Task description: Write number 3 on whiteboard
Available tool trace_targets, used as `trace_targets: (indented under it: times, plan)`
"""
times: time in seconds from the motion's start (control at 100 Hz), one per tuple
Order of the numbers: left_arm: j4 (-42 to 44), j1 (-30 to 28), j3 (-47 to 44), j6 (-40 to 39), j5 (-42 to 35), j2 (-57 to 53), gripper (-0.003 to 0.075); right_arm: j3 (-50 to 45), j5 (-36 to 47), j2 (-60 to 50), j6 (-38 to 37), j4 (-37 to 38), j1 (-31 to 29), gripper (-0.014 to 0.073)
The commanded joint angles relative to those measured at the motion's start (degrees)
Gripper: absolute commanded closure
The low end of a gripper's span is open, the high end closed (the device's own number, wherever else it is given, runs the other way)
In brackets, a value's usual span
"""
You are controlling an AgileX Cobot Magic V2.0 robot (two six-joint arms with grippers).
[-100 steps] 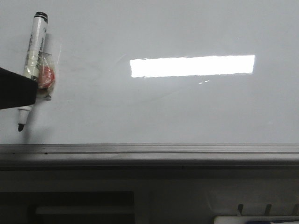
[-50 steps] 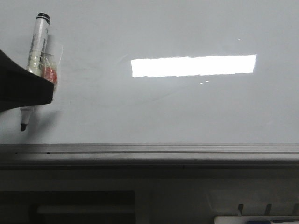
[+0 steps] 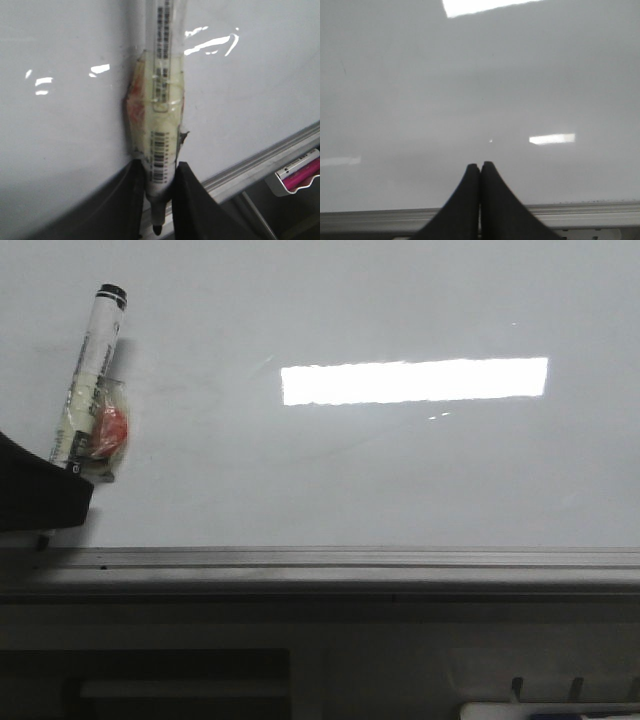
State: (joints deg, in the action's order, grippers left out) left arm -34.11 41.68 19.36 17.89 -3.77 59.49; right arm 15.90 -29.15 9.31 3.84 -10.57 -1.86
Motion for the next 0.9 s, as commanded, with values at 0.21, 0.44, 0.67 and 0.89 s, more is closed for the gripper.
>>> trace_targets:
  times: [0.21, 0.44, 0.67, 0.89]
  plan:
    - [8.4, 0.4, 1.2, -0.2, 0.3, -2.4, 0.0741, 8.6, -3.1, 9.5, 19.9, -11.9, 10.5, 0.0654]
    - [20.1, 4.6, 1.2, -0.2, -1.8, -7.2, 0.0741, 14.0, -3.4, 17.0, 26.3, -11.9, 26.6, 0.0648]
    - [35.2, 9.3, 1.2, -0.2, -2.5, -9.2, 0.0741, 17.3, -2.7, 22.4, 27.3, -11.9, 39.4, 0.0337]
    - [46.5, 11.1, 1.2, -0.2, -6.3, -9.2, 0.0741, 19.3, 1.4, 27.0, 27.3, -11.9, 47.5, 0.0137]
